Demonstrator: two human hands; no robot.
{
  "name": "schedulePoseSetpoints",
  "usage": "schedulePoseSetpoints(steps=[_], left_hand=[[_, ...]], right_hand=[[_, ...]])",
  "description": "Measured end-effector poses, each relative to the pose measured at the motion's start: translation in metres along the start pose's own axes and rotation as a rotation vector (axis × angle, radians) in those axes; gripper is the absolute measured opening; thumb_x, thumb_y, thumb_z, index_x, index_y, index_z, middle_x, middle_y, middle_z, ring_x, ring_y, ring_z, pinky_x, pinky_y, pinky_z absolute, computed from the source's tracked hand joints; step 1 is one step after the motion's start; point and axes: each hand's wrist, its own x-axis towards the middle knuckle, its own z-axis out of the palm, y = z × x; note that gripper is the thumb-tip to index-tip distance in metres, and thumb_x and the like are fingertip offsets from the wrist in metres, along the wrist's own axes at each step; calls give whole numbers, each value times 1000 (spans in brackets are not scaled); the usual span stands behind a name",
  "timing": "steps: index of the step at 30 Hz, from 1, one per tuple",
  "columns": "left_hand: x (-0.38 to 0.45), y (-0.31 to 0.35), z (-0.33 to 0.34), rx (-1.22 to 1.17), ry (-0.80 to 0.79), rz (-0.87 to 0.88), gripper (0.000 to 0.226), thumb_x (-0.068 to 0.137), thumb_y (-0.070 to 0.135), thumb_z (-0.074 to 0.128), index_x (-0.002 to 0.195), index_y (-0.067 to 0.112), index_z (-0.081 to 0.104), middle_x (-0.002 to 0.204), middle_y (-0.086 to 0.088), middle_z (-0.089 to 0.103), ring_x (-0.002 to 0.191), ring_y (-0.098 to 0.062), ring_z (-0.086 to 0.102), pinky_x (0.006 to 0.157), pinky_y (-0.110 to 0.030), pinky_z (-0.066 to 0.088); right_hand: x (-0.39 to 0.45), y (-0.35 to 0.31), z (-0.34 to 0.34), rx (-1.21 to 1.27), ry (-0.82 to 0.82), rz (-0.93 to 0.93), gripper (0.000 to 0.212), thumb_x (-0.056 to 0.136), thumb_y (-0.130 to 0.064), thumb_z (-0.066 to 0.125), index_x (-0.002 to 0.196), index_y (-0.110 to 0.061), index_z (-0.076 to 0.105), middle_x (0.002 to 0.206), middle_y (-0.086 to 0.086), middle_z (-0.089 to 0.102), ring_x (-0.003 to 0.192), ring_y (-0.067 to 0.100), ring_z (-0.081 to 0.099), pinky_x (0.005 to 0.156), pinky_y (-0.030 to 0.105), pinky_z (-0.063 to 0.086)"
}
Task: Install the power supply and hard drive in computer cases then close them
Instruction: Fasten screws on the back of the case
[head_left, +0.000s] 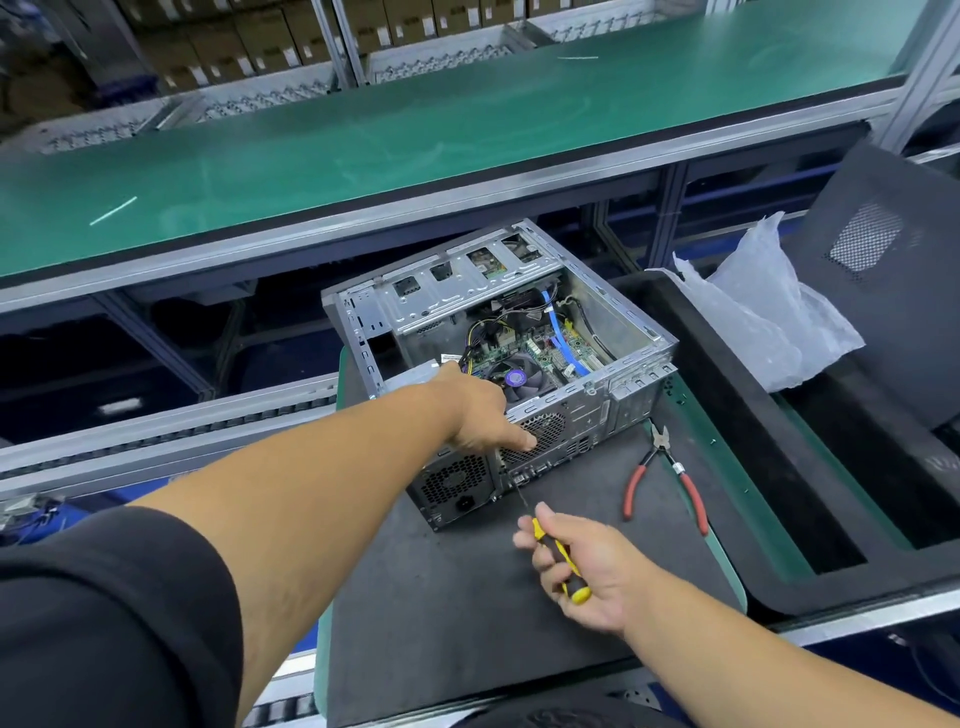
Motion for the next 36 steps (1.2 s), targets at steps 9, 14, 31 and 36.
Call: schedulePoseSetpoints(steps=[9, 14, 31, 36], left_hand=[[0, 1, -2, 10, -7, -5, 78, 87, 87, 27, 68, 17, 56, 70, 2, 57, 71, -16, 52, 86, -46, 28], [-2, 1, -2, 14, -5, -5, 77, 87, 87, 27, 68, 18, 56, 71, 2, 58, 71, -17, 52, 91, -48, 31], [-3, 2, -3, 18, 9, -13, 78, 88, 86, 27, 68, 16, 55, 69, 0, 56, 67, -18, 51, 85, -46, 28], [-6, 3, -4, 17, 6, -21, 78, 88, 86, 27, 66, 16, 52, 69, 0, 55, 68, -18, 50, 83, -44, 26]], right_hand=[[8, 4, -3, -240, 129, -60, 31, 108, -32, 47, 103, -10, 68, 80, 8, 75, 43, 11, 41, 39, 19, 29], [11, 13, -5, -381, 172, -163, 29, 85, -34, 79, 95, -11, 66, 72, 6, 68, 46, 15, 48, 40, 21, 33], [14, 16, -10, -358, 261, -171, 39, 92, -50, 70, 91, -11, 64, 63, 2, 61, 46, 13, 42, 43, 22, 32], [12, 22, -9, -370, 273, -237, 35, 86, -33, 83, 88, -11, 56, 60, 3, 61, 45, 12, 45, 43, 23, 36]])
